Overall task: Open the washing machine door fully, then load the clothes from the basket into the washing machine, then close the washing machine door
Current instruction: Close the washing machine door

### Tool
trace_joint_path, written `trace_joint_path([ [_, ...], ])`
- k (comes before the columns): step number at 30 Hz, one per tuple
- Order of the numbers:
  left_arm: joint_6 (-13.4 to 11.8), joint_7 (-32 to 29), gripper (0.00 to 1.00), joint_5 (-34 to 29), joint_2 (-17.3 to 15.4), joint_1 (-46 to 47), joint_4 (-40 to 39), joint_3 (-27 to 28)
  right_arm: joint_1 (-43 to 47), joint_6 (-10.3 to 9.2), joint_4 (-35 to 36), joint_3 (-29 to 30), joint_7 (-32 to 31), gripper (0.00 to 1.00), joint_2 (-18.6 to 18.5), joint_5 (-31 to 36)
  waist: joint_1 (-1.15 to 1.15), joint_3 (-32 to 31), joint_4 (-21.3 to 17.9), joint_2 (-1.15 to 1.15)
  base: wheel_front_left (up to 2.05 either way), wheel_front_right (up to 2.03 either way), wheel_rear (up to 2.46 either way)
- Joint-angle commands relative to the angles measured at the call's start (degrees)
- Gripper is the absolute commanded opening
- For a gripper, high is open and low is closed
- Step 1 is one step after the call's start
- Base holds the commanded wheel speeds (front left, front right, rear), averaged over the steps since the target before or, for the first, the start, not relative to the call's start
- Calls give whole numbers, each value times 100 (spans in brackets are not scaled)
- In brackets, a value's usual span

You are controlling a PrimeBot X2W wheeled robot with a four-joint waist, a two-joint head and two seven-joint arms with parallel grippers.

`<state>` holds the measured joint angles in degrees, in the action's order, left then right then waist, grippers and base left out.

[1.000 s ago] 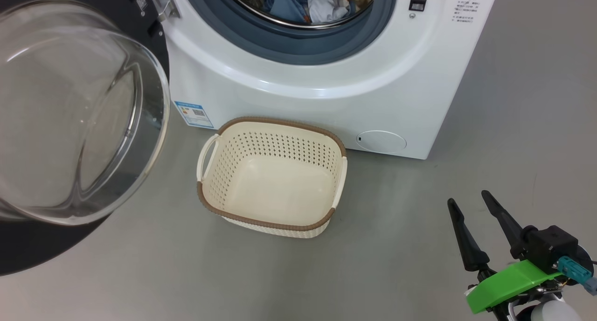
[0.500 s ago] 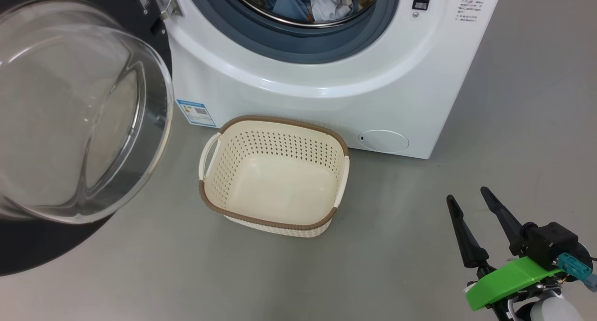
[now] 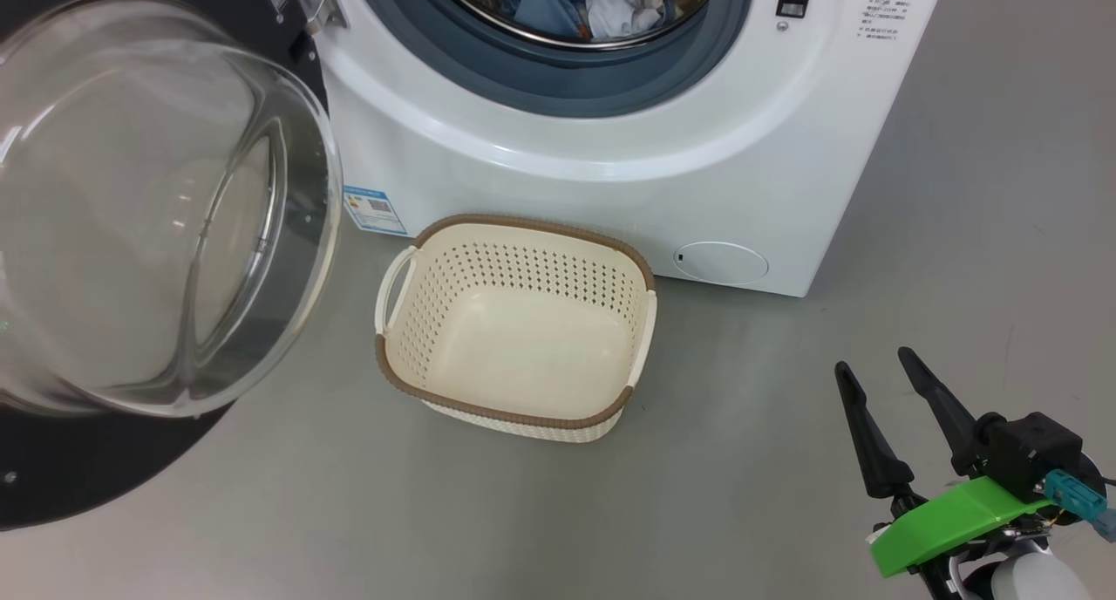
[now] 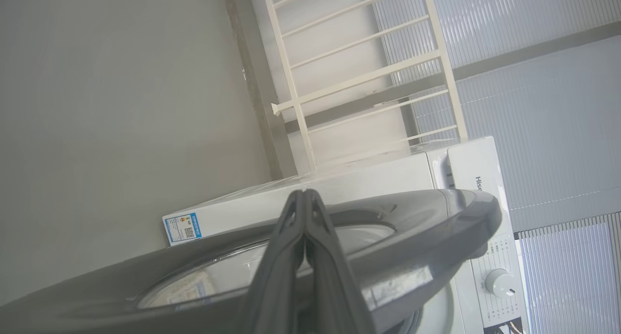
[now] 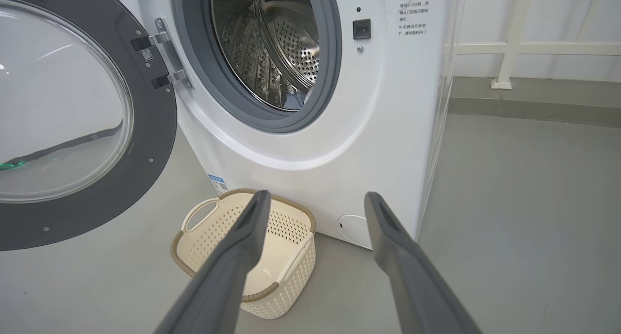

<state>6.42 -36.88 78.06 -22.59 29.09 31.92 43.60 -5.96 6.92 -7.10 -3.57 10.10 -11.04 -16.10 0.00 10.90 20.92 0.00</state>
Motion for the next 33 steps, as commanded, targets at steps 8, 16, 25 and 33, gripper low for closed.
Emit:
trace_joint_path([
  [8,44,-671,0,357,-71,-151,-457,-122,-118,57,42,-145,46,100,10,-80,0,-43,67,0,0,0,0],
  [16,26,-1268,0,763,136,-216,-880,-207,-135,57,-43,-176,85,100,63,-88,0,-87,133,0,0,0,0],
  [25,-113,-1876,0,1028,351,-317,-1357,-468,-174,57,-165,-219,174,100,105,-145,0,-171,121,0,0,0,0],
  [33,-368,-2305,0,1131,494,-441,-1877,-734,-150,57,-316,-285,268,100,167,-202,0,-294,9,0,0,0,0],
])
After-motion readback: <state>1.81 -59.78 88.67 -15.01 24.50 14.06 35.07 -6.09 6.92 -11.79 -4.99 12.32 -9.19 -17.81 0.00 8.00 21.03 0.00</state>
